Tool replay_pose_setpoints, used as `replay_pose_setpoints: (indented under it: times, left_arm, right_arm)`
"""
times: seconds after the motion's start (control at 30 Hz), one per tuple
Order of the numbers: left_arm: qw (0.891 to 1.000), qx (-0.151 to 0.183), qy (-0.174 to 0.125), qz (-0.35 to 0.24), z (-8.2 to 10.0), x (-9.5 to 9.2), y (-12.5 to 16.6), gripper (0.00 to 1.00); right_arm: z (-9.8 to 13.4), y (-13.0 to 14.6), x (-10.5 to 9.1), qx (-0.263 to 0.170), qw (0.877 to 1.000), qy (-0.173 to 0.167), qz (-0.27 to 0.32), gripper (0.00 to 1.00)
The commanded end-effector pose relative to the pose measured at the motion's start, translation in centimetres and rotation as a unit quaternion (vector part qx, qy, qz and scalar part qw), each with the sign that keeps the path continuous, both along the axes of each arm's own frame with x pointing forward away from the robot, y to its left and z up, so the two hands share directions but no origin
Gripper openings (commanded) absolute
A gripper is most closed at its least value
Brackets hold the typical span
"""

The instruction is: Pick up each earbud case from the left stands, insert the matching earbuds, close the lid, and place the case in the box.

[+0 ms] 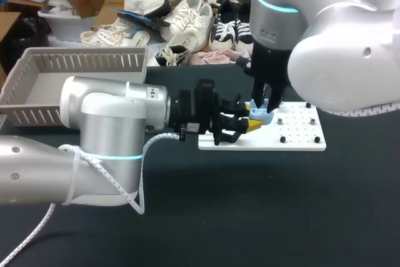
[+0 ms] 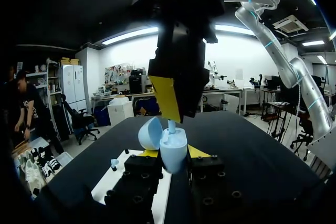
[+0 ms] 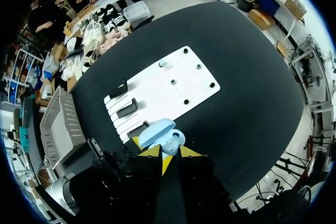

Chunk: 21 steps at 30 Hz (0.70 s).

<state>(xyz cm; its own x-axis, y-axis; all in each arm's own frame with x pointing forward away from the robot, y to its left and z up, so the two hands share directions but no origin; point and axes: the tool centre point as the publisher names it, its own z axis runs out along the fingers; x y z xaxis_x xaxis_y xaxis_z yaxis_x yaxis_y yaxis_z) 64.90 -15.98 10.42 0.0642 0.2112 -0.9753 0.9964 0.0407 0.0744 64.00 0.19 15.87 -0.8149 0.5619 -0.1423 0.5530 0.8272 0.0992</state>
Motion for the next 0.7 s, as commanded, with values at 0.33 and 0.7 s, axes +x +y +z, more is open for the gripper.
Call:
replay_pose_setpoints:
  times: [0.33,0.7]
  left_arm:
    - [1.000,-0.002,-0.002,0.004,-0.06,-0.14,-0.09,0.00]
    - [1.000,-0.002,-0.002,0.004,-0.06,-0.14,-0.09,0.00]
  right_arm:
    - [0.15,-0.33,0.16,-0.002,1.000,-0.005,-0.006,0.00]
    - [-0.10,-0.43,0.21,0.001,1.000,-0.003,-0.008,0.00]
